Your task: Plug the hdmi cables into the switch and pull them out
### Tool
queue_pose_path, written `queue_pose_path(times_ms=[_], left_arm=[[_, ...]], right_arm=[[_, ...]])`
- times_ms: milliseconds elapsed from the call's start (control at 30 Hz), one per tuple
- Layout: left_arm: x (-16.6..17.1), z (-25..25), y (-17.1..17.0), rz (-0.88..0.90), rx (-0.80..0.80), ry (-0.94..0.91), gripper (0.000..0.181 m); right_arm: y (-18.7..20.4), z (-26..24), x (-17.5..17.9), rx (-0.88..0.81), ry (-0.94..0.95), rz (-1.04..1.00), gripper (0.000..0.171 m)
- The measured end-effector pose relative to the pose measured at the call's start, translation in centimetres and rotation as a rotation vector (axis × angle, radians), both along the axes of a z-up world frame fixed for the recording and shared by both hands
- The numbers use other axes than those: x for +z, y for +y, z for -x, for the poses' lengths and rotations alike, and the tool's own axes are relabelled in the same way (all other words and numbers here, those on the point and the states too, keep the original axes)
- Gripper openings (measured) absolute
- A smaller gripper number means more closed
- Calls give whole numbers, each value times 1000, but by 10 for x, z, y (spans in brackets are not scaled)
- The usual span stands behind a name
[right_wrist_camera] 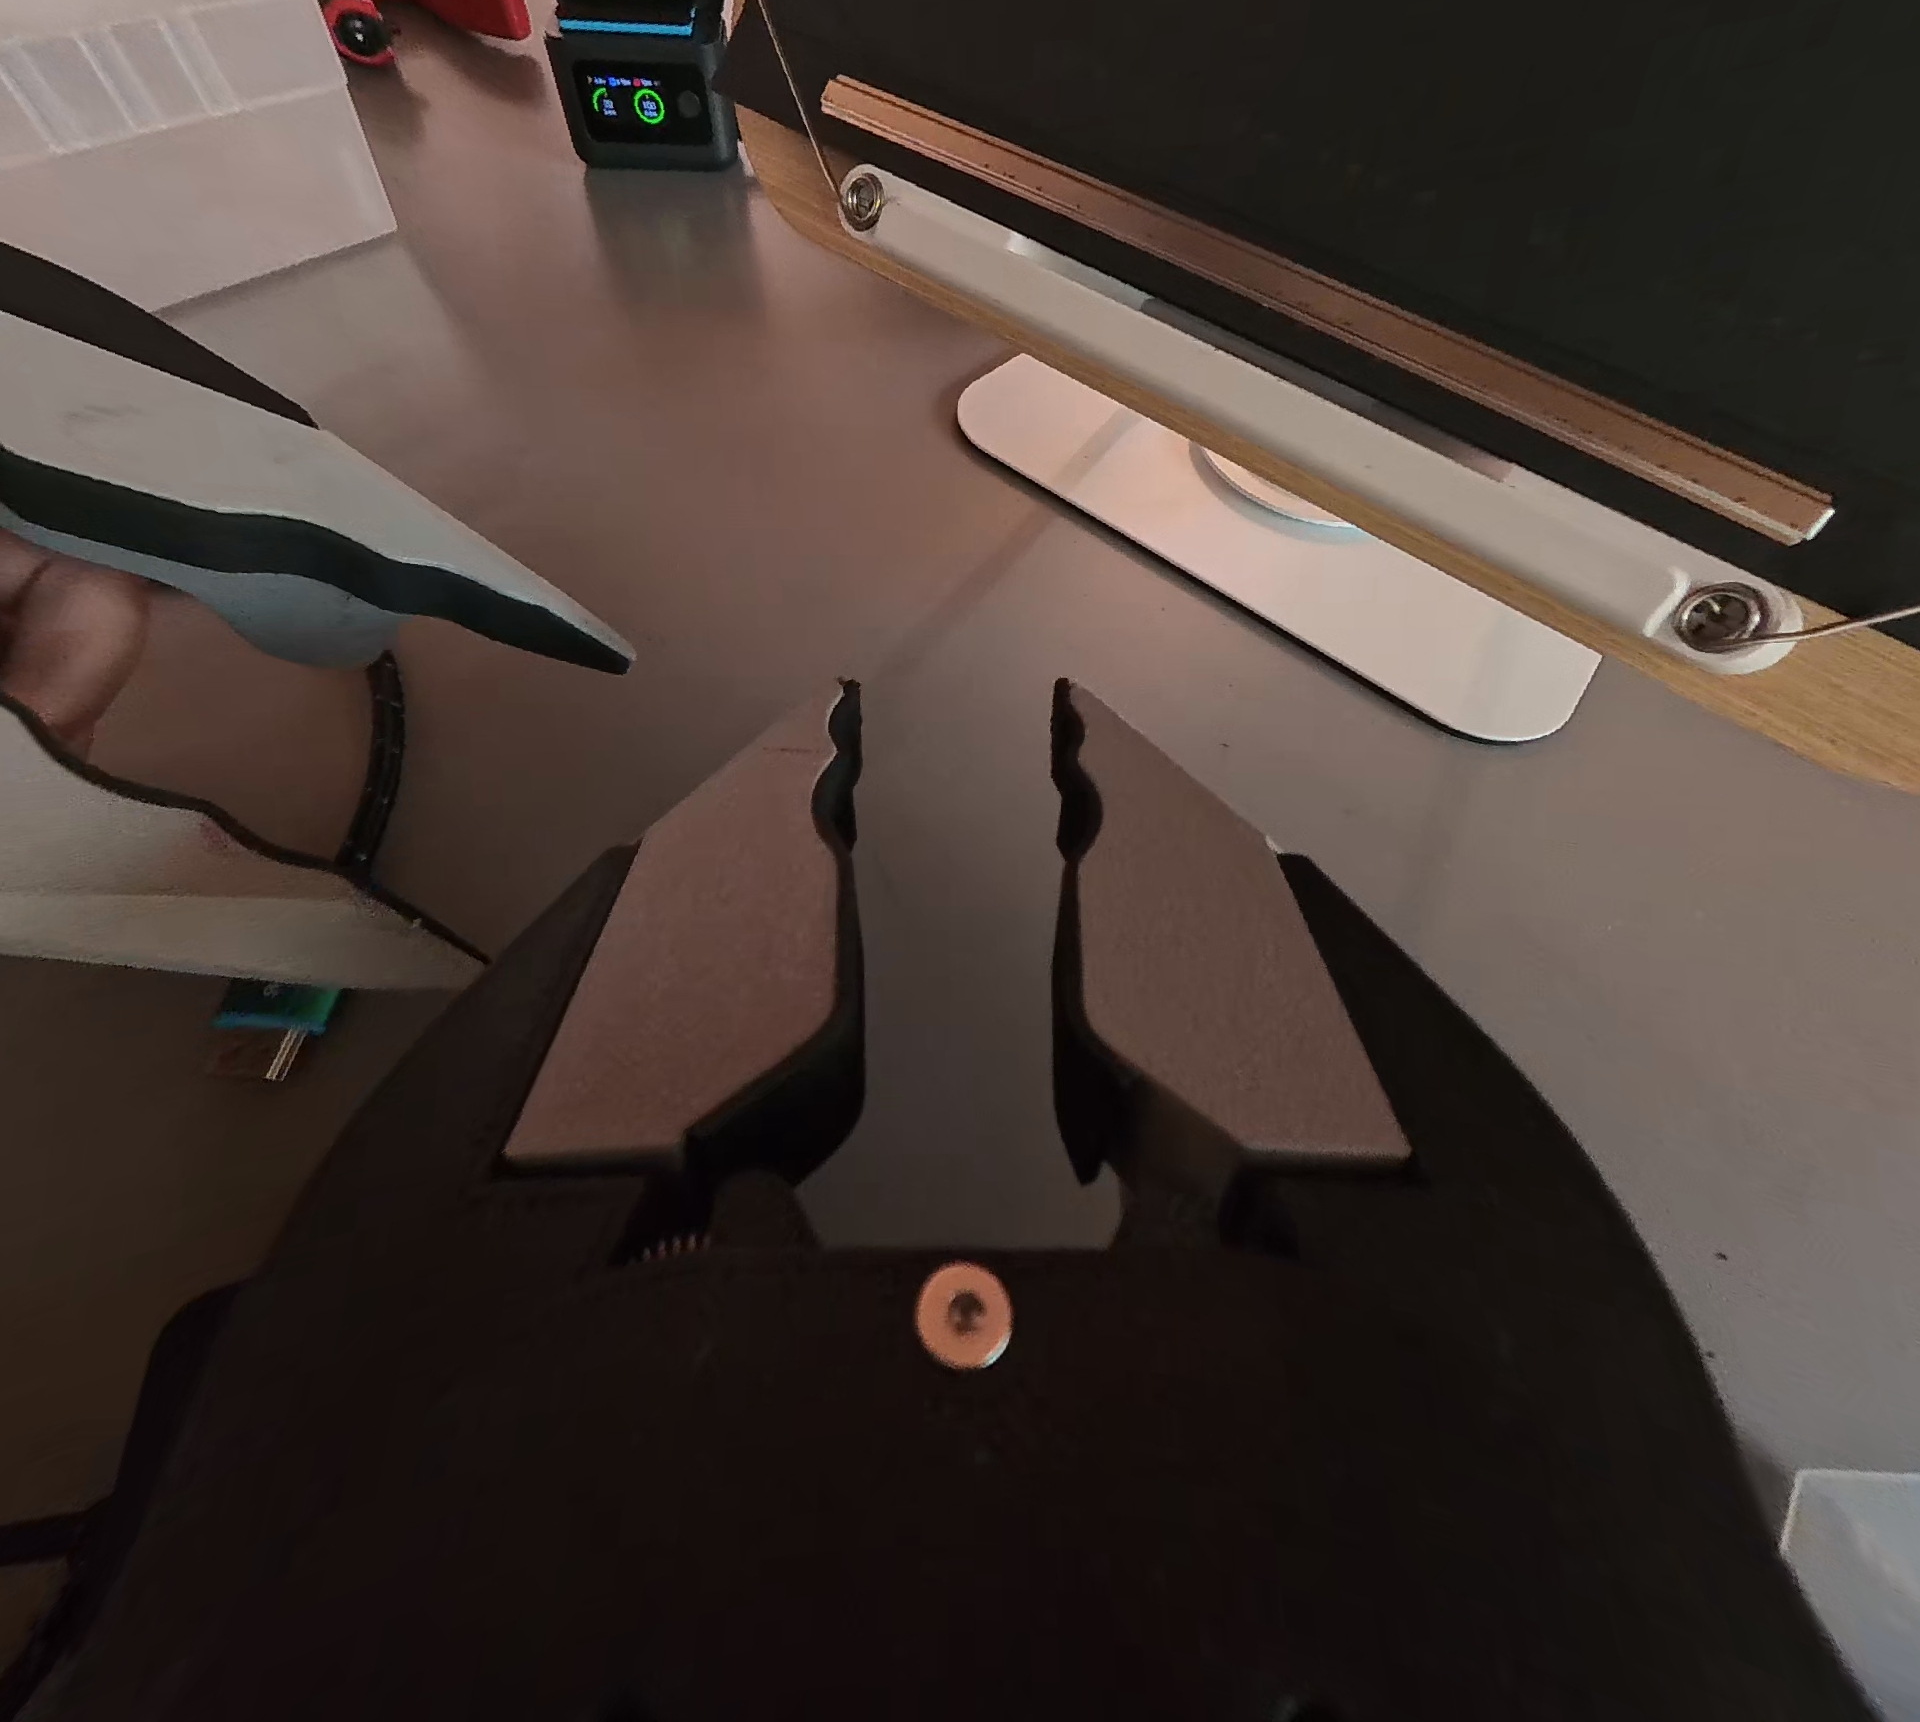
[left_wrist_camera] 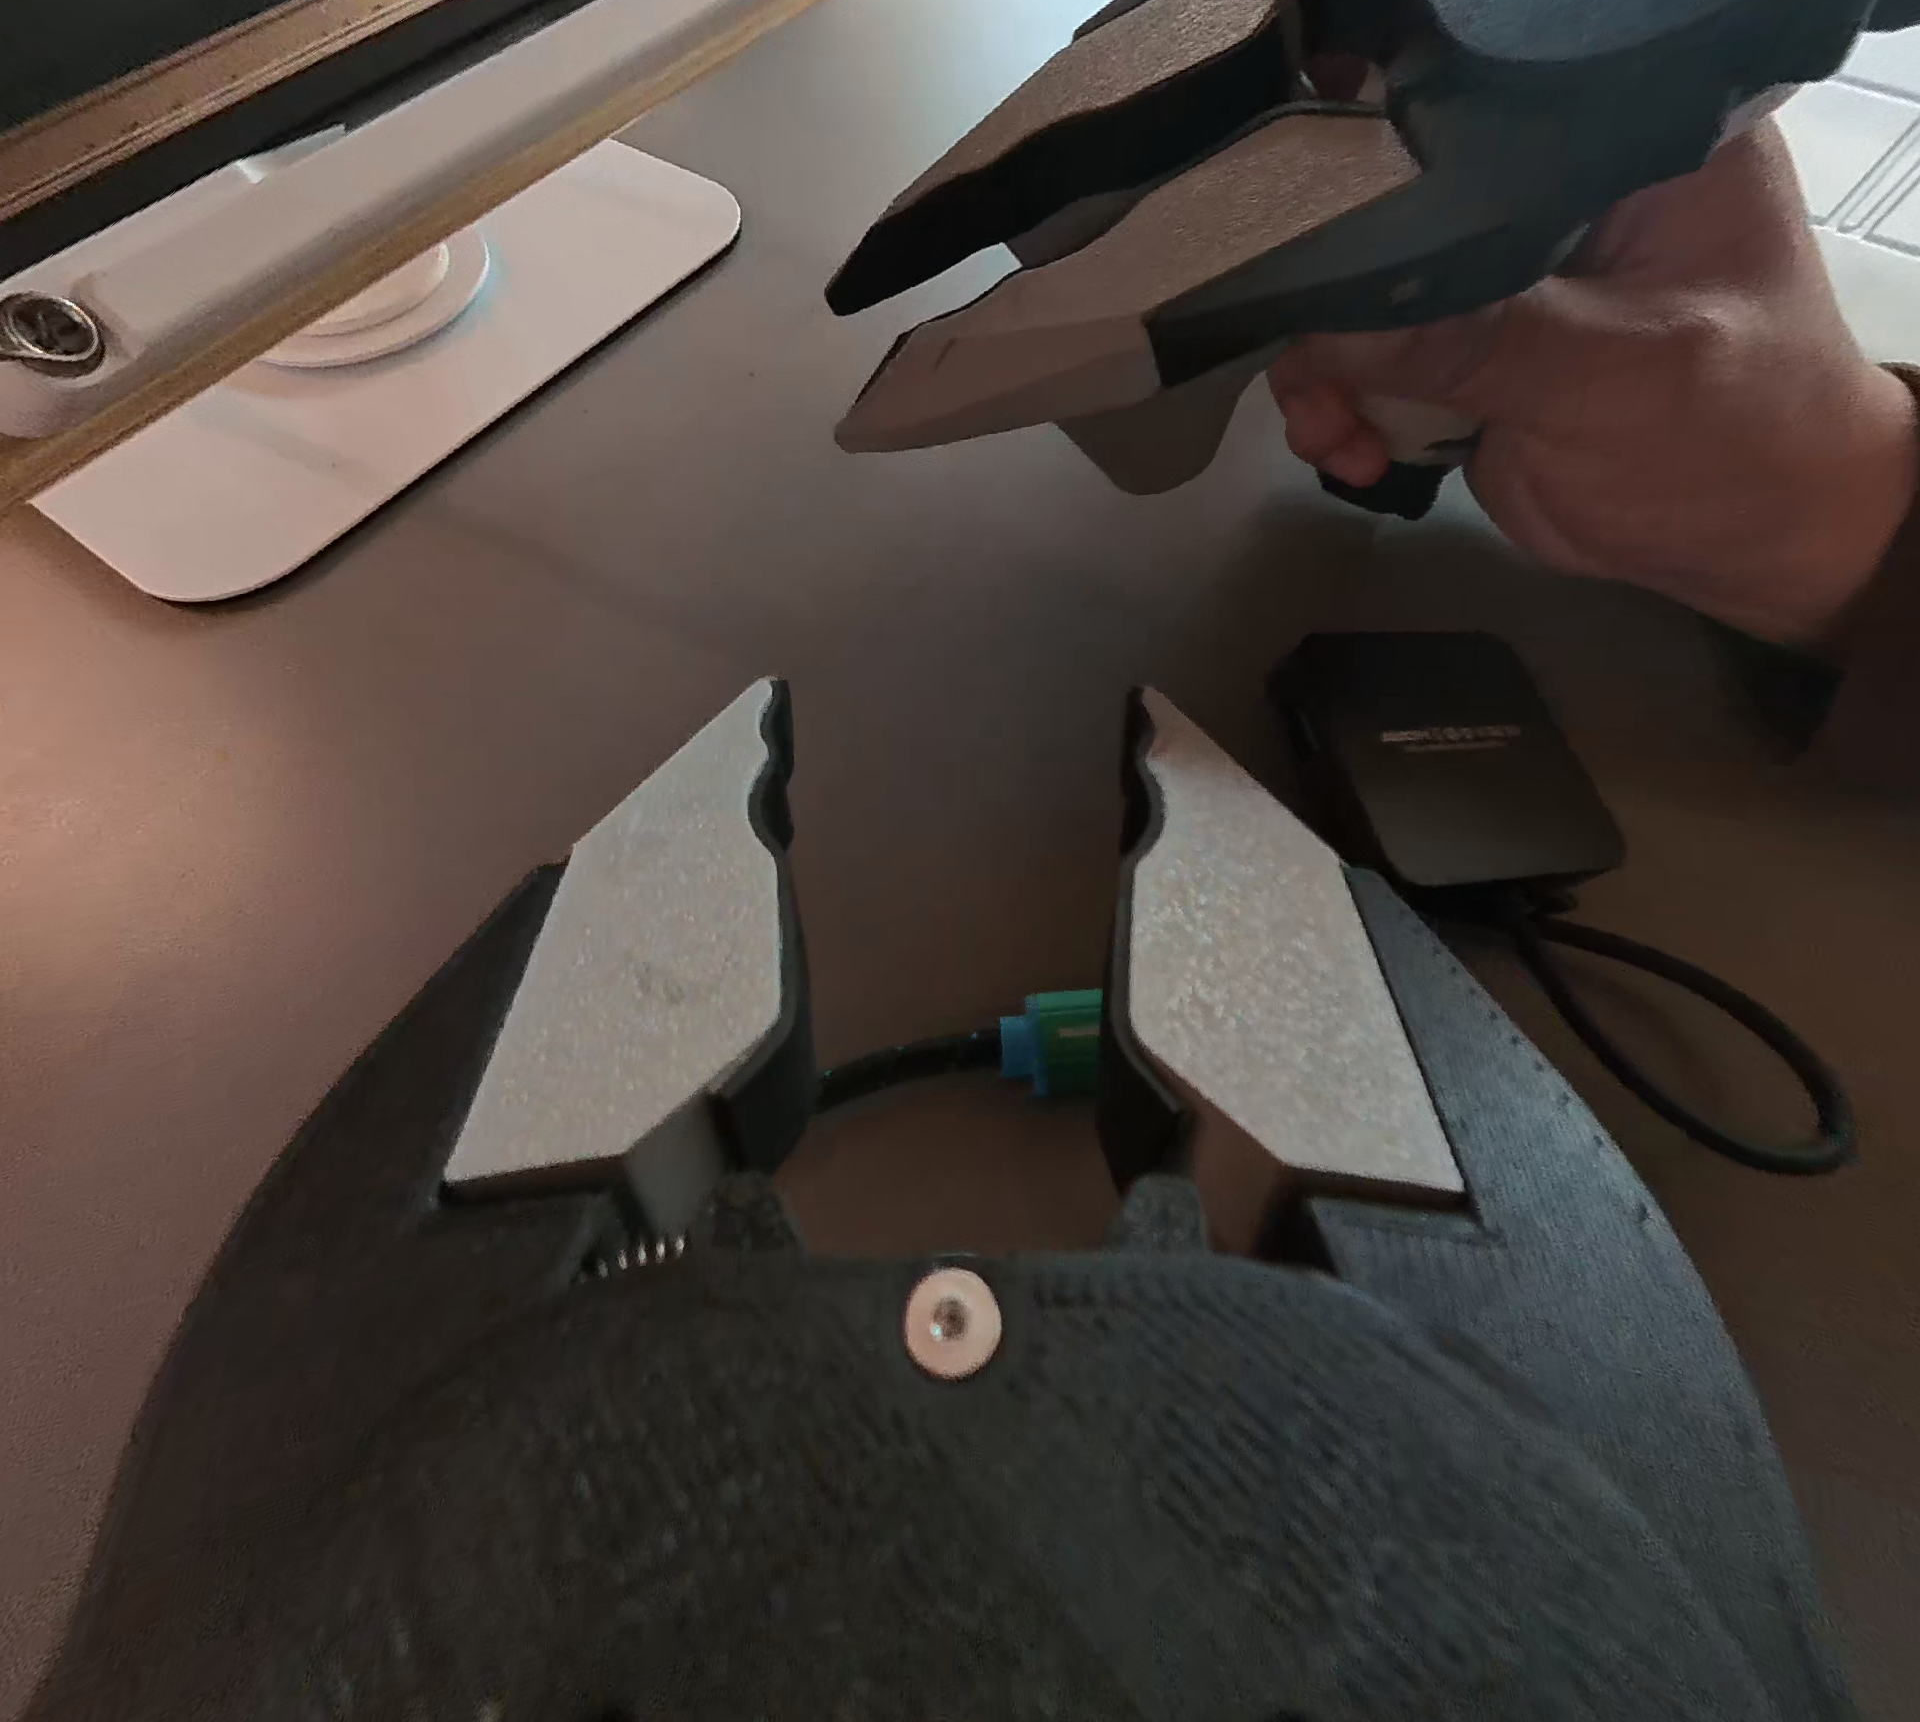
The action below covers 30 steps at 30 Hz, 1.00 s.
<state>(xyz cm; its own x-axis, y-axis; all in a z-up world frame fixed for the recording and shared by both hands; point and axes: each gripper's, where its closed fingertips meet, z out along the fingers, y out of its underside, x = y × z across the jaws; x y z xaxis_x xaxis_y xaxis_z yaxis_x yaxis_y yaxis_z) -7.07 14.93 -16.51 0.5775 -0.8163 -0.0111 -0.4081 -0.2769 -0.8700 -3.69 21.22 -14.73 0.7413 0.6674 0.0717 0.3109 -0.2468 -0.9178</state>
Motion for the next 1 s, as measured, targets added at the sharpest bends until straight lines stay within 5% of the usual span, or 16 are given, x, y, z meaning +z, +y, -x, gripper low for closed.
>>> queue_pose_path(times_ms=[1000], left_arm=[[-6,1,2,-29,4,54,59]], right_arm=[[-5,6,-1,34,-12,3,30]])
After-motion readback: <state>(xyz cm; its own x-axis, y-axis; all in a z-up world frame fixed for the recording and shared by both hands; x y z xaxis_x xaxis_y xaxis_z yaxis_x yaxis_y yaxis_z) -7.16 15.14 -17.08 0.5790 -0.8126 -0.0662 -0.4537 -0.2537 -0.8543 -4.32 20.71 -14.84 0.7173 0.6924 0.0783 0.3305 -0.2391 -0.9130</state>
